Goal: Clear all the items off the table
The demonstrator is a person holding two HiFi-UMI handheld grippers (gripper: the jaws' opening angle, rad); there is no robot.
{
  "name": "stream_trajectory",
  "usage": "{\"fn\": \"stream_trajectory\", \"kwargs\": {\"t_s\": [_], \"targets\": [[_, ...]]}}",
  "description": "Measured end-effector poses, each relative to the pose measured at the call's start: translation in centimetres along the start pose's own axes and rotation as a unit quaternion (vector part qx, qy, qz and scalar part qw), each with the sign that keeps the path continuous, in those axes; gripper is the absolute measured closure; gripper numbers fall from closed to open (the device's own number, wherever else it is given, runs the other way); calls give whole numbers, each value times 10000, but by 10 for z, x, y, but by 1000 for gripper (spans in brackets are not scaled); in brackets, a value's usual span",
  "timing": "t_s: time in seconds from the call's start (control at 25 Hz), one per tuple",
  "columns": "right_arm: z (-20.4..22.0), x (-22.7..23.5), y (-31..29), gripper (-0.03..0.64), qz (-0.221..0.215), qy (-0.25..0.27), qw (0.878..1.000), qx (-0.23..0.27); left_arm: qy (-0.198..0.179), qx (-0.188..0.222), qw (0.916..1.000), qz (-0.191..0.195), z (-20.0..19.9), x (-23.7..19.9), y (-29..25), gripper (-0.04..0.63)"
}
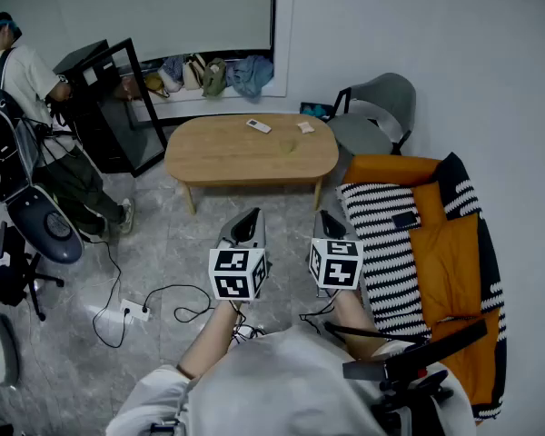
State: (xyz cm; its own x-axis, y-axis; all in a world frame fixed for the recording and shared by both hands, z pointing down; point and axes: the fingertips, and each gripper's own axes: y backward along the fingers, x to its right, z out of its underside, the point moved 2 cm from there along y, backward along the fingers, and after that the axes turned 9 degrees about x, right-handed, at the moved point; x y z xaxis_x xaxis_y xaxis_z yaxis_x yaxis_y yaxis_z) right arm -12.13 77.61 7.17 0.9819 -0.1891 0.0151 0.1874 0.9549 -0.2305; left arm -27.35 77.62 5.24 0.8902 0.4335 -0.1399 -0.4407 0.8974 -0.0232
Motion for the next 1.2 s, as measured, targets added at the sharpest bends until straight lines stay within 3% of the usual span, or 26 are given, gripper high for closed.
{"fn": "stream_trajectory", "kwargs": {"t_s": [0.28,0.76,1.2], "targets": [[4,-15,4,594,-22,-74,10000,-4,61,-47,10000,-40,5,-11,14,592],[10,-17,12,594,376,-121,9992,4,235,-145,9996,77,18,-32,19,592],[-10,0,-61,594,357,-56,9992,173,191,-45,9996,-212,15,-73,-30,592]]}}
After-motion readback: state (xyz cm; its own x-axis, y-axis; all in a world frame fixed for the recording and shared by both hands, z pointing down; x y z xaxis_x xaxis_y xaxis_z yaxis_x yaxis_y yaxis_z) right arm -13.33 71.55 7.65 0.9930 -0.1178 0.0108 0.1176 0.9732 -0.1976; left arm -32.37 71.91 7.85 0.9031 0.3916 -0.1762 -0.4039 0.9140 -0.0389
